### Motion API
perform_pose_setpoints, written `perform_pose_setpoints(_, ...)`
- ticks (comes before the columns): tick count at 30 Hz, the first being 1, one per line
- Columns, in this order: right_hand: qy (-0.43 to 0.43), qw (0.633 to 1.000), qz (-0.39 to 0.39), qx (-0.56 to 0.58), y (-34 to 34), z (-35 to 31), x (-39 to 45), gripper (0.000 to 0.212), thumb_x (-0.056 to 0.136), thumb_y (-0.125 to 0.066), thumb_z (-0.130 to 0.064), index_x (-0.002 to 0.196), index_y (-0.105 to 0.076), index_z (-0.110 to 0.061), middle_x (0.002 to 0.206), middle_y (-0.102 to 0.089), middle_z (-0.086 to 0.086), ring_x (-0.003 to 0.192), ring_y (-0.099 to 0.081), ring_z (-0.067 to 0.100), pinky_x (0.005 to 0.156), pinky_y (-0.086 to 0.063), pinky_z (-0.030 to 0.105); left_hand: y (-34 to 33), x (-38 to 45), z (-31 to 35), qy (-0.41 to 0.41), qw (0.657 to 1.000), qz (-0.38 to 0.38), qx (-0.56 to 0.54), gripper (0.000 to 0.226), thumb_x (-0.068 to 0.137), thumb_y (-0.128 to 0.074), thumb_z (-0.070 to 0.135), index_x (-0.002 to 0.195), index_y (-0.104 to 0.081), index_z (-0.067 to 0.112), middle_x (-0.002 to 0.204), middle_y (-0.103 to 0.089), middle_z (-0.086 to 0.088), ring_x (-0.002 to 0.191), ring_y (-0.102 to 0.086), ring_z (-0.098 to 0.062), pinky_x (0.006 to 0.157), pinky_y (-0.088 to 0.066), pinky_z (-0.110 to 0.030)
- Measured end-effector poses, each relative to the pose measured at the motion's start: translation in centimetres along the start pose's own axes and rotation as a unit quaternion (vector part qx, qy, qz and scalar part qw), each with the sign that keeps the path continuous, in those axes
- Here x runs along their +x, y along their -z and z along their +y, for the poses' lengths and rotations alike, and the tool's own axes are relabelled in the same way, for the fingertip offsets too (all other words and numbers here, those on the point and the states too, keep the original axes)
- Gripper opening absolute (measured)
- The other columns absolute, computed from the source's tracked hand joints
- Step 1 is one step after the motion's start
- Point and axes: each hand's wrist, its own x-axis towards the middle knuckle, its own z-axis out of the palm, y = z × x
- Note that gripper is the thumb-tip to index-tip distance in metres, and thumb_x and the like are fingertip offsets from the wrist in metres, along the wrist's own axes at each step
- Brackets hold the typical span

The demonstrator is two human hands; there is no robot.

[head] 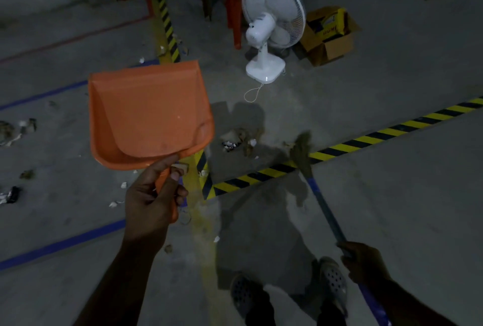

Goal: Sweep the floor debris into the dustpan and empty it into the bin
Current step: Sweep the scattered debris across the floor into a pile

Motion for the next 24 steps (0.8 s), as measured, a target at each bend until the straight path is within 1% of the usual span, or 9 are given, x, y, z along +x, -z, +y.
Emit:
perform_pose_setpoints(3,0.055,0.996,-0.057,-0.028,-3.4,-6.4,0.8,0.039,0.081,-0.071,-0.011,0.12,-0.068,-0.019,0.118,-0.068,0.002,0.103,-0.066,0.018,0.092,-0.05,0.026,3.1,0.8,-0.2,0.014,1.0,0.012,0.019,0.027,0.102,-0.055,0.006,0.127,-0.067,0.007,0.086,-0.065,-0.014,0.062,-0.056,-0.02,0.052,-0.046,-0.025)
perform_pose_setpoints(6,0.109,0.986,-0.114,-0.061,-7.1,-12.3,2.3,0.041,0.084,-0.069,-0.015,0.124,-0.065,-0.017,0.129,-0.063,0.006,0.119,-0.059,0.021,0.102,-0.043,0.026,6.7,1.4,-0.6,0.011,0.999,0.032,0.03,0.026,0.102,-0.057,0.008,0.124,-0.069,0.013,0.093,-0.066,-0.011,0.063,-0.057,-0.022,0.053,-0.046,-0.027)
perform_pose_setpoints(8,0.137,0.978,-0.14,-0.078,-8.1,-15.9,2.3,0.041,0.087,-0.066,-0.015,0.128,-0.063,-0.018,0.133,-0.06,0.006,0.121,-0.058,0.023,0.101,-0.045,0.027,8.3,1.5,-0.4,0.017,0.998,0.048,0.031,0.025,0.102,-0.057,0.007,0.122,-0.07,0.017,0.091,-0.067,-0.006,0.062,-0.056,-0.021,0.053,-0.044,-0.027)
perform_pose_setpoints(12,0.195,0.964,-0.16,-0.088,-8.6,-19.9,1.2,0.041,0.092,-0.062,-0.014,0.132,-0.06,-0.021,0.132,-0.061,0.004,0.111,-0.063,0.021,0.092,-0.05,0.022,11.1,1.3,0.7,0.007,0.997,0.072,0.022,0.025,0.103,-0.054,0.004,0.115,-0.07,0.018,0.089,-0.07,0.001,0.06,-0.055,-0.017,0.05,-0.045,-0.023)
perform_pose_setpoints(14,0.206,0.962,-0.157,-0.083,-8.6,-20.2,0.6,0.041,0.09,-0.062,-0.014,0.13,-0.061,-0.023,0.125,-0.065,0.003,0.097,-0.065,0.008,0.084,-0.048,0.012,12.4,1.0,0.9,0.007,0.997,0.075,0.023,0.024,0.103,-0.054,0.005,0.116,-0.07,0.017,0.088,-0.071,0.001,0.061,-0.056,-0.017,0.051,-0.046,-0.024)
perform_pose_setpoints(16,0.206,0.966,-0.14,-0.061,-8.8,-19.8,0.0,0.039,0.089,-0.063,-0.013,0.127,-0.064,-0.024,0.117,-0.069,0.004,0.074,-0.055,-0.008,0.067,-0.043,0.0,13.5,0.8,0.8,0.013,0.996,0.079,0.023,0.024,0.103,-0.055,0.006,0.121,-0.068,0.012,0.087,-0.069,0.0,0.062,-0.057,-0.017,0.052,-0.047,-0.024)
perform_pose_setpoints(18,0.192,0.972,-0.126,-0.039,-9.1,-18.6,-0.9,0.037,0.089,-0.064,-0.012,0.124,-0.065,-0.024,0.109,-0.069,0.001,0.063,-0.044,-0.014,0.058,-0.037,-0.002,14.2,0.8,0.6,0.018,0.996,0.084,0.018,0.025,0.102,-0.056,0.006,0.124,-0.067,0.01,0.088,-0.068,-0.002,0.061,-0.057,-0.016,0.052,-0.047,-0.023)
perform_pose_setpoints(21,0.149,0.982,-0.115,-0.004,-9.3,-15.9,-3.4,0.036,0.089,-0.065,-0.012,0.123,-0.065,-0.024,0.099,-0.066,-0.004,0.058,-0.049,-0.011,0.054,-0.043,0.004,14.8,0.0,0.8,0.01,0.998,0.066,0.004,0.025,0.102,-0.055,0.004,0.122,-0.067,0.01,0.087,-0.068,-0.002,0.06,-0.056,-0.015,0.052,-0.047,-0.022)
perform_pose_setpoints(24,0.1,0.991,-0.081,0.024,-10.0,-13.2,-6.6,0.034,0.086,-0.067,-0.012,0.118,-0.068,-0.024,0.089,-0.069,-0.002,0.051,-0.064,0.009,0.05,-0.05,0.015,16.1,-1.5,1.4,-0.005,0.999,0.037,0.003,0.024,0.103,-0.054,0.004,0.123,-0.066,0.008,0.088,-0.068,-0.002,0.062,-0.057,-0.016,0.055,-0.049,-0.024)
